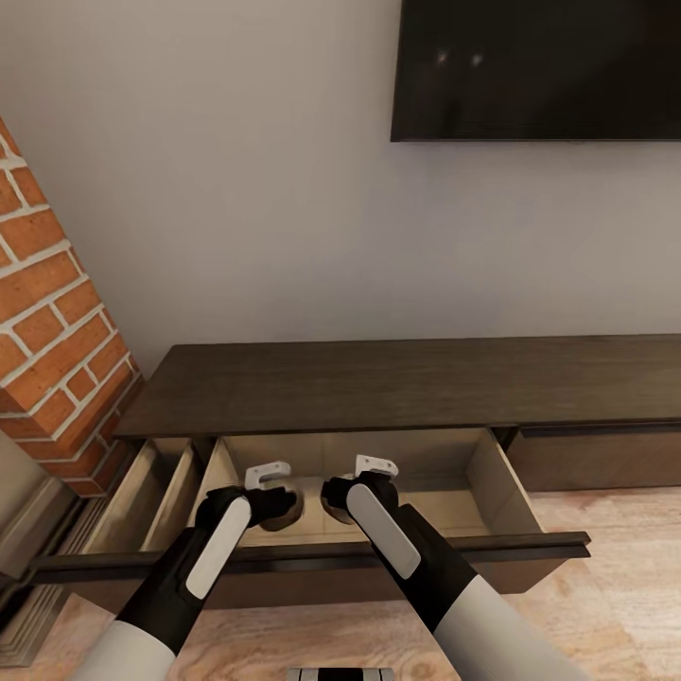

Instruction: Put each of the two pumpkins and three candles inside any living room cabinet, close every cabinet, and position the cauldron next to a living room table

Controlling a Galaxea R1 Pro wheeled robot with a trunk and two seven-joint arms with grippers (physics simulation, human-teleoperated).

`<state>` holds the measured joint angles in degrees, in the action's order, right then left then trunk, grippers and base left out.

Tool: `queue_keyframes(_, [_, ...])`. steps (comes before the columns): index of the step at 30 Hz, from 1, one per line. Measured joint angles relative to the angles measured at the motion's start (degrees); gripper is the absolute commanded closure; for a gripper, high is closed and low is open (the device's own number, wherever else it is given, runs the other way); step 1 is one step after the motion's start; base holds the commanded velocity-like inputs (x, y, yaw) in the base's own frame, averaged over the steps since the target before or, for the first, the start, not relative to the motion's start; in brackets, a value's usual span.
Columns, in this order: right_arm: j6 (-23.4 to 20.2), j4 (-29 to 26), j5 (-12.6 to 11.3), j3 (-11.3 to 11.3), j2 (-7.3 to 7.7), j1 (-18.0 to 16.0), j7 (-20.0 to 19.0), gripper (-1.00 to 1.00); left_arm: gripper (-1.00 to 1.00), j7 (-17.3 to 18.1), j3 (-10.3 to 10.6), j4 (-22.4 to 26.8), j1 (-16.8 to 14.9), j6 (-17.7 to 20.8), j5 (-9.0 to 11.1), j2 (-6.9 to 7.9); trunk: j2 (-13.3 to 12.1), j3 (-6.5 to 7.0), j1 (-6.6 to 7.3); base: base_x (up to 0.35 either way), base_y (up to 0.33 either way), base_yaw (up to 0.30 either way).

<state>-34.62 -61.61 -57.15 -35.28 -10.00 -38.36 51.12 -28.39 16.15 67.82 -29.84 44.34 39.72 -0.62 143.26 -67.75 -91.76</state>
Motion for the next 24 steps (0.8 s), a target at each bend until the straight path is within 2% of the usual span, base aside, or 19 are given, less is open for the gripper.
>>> queue_keyframes(3, [-0.1,0.0,0.1,0.0,0.00,0.0,0.1,1.00,1.00,-0.1,-0.4,1.0,0.0,4.0,0.0,0.00,0.0,0.00,0.00,0.000,0.000,0.000])
queue_keyframes(6, [-0.1,0.0,0.1,0.0,0.00,0.0,0.2,1.00,1.00,-0.2,-1.4,1.5,0.0,5.4,-0.1,0.00,0.0,0.00,0.00,0.000,0.000,0.000])
queue_keyframes(14, [-0.1,-0.1,0.2,0.0,0.00,0.0,0.2,1.00,1.00,-0.1,-3.2,2.6,0.0,5.9,0.1,0.06,0.0,0.00,0.00,0.001,0.000,0.000])
queue_keyframes(24, [-0.1,-0.1,0.2,0.0,0.00,0.0,0.2,1.00,1.00,-0.1,-3.4,3.0,0.0,5.9,0.0,0.06,0.0,0.00,0.00,0.037,0.012,0.000])
